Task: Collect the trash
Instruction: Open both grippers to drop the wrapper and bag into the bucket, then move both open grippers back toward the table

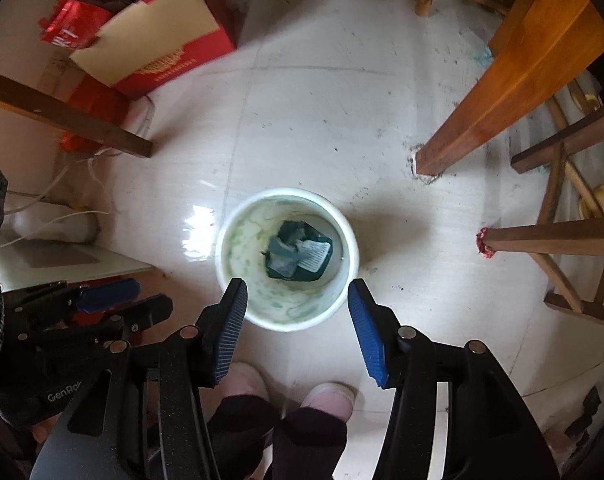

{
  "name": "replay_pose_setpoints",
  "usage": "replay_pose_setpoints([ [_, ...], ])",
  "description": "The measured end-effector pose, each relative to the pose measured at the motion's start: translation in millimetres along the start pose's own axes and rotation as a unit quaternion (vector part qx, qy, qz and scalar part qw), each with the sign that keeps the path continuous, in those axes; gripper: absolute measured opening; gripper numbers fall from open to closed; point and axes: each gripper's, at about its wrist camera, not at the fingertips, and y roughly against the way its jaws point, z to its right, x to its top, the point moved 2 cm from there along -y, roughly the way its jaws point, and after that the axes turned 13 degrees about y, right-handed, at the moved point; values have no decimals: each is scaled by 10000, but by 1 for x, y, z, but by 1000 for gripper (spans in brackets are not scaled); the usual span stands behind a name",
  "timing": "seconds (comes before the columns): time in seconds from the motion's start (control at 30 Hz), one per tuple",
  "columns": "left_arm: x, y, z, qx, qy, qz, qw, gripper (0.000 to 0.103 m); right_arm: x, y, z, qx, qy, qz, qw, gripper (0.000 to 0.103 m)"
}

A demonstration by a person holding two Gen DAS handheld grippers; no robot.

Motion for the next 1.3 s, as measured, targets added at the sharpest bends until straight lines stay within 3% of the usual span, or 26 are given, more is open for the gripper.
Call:
replay_pose_setpoints([
  [0.23, -20, 91, 11, -11, 62, 248, 9997, 38, 3, 91, -31, 33, 99, 206, 9997, 49],
  [0.4, -42, 180, 19, -158, 103, 534, 9984, 38, 6, 163, -46, -1, 167, 483, 9987, 49],
  [0.73, -72, 352, 39, -129, -334, 1459, 9886, 38, 10, 328, -69, -313, -108, 1511, 9880, 49],
  [0.97, -93, 460, 54, -374, -695, 2239, 9714, 38, 1, 433, -93, -620, -171, 2510, 9659, 49],
  [1.3, -127, 580, 58, -876, -1101, 3373, 9308, 43, -10, 542, -128, -1122, -73, 3733, 9209, 61],
])
